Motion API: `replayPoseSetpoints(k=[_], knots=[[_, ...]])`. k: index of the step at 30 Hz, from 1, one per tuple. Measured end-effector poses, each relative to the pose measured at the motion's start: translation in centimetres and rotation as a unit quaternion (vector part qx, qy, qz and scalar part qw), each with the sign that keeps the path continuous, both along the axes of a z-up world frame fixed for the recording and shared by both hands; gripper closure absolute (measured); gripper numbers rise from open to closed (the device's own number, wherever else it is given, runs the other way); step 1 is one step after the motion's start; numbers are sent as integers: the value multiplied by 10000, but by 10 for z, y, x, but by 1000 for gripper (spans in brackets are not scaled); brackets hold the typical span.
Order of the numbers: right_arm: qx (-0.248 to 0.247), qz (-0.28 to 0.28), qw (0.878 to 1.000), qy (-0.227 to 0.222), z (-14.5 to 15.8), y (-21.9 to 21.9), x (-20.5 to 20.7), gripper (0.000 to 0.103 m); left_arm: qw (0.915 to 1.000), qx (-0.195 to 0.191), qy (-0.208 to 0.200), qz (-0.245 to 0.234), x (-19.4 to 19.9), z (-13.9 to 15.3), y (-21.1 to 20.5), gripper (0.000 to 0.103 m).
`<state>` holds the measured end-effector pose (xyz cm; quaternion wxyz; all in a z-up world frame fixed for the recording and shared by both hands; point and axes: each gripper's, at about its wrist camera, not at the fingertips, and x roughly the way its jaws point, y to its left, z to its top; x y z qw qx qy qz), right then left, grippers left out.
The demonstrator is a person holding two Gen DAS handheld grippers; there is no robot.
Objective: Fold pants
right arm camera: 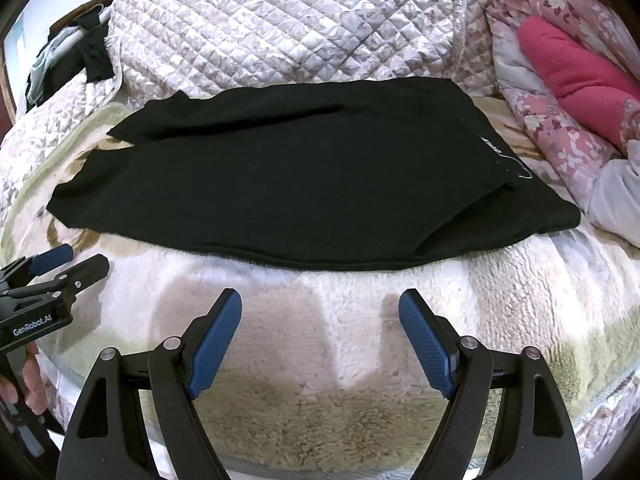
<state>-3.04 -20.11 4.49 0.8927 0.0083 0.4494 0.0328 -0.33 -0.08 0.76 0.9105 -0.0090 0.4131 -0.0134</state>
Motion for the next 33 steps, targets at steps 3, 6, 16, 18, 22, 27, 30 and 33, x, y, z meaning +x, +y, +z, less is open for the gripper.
replayPoseSetpoints(k=[3, 6, 16, 18, 22, 27, 30, 33], knots=[[23, -93, 10000, -3, 1, -7, 1, 22, 10000, -35, -15, 34, 1, 1, 3, 19], [67, -234, 9997, -3, 3, -16, 2, 22, 9999, -68, -15, 133, 3, 1, 10, 19], [675, -1013, 9925, 92, 4, -69, 11, 22, 9953, -552, 66, 798, 17, 0, 58, 19], [924, -1092, 9896, 133, 3, -78, 15, 22, 9927, -726, 94, 960, 21, -1, 70, 19], [1196, -1156, 9860, 85, 4, -89, 27, 22, 9873, -1074, 58, 1170, 26, -3, 89, 19], [1582, -1316, 9786, -59, 5, -106, 46, 22, 9761, -1656, 17, 1407, 38, -9, 112, 19], [1793, -1446, 9729, -201, 6, -117, 58, 22, 9713, -1800, -85, 1550, 48, -12, 122, 19], [1866, -1601, 9690, -246, 4, -125, 66, 31, 9677, -1877, -206, 1667, 55, -12, 128, 20]])
